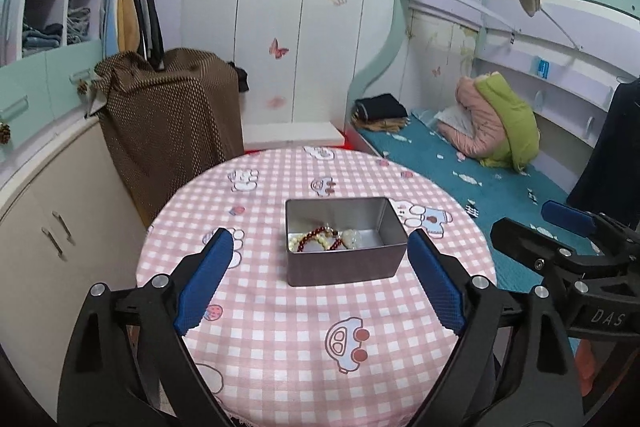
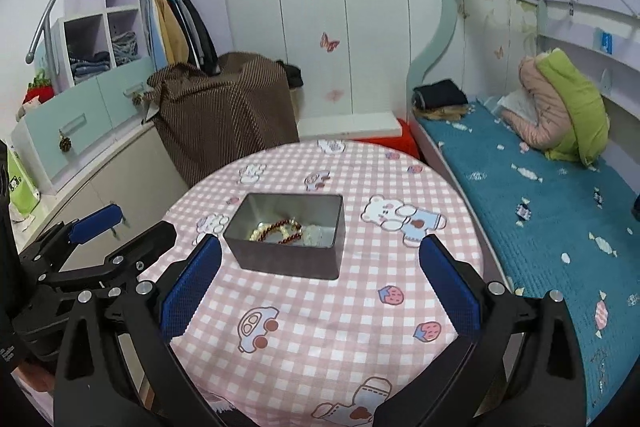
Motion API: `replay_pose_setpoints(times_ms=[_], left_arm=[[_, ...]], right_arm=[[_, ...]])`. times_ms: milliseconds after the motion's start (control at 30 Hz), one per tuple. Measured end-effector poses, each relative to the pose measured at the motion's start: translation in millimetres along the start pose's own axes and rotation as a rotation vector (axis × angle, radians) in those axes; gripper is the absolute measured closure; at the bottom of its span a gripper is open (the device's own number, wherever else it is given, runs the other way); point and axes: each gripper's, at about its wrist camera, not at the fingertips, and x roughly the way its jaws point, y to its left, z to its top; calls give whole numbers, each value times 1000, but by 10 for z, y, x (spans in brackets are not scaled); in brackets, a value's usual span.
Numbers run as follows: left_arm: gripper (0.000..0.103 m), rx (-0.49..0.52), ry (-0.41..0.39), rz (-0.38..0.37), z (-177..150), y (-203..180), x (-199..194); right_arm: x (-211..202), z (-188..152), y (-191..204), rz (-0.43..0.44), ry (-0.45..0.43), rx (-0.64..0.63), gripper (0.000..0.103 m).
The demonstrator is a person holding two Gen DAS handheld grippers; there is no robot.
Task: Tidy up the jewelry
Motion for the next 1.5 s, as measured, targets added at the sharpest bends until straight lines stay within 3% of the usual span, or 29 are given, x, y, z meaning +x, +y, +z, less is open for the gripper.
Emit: replay_pose_setpoints(times_ms=[567,1500], left_arm=[[14,1,-97,48,-1,-60,-401],[14,17,-123,68,40,-101,-580]], right_arm=[[-266,-32,57,1,-97,-10,8],[-446,-84,69,13,-133,-2,8]])
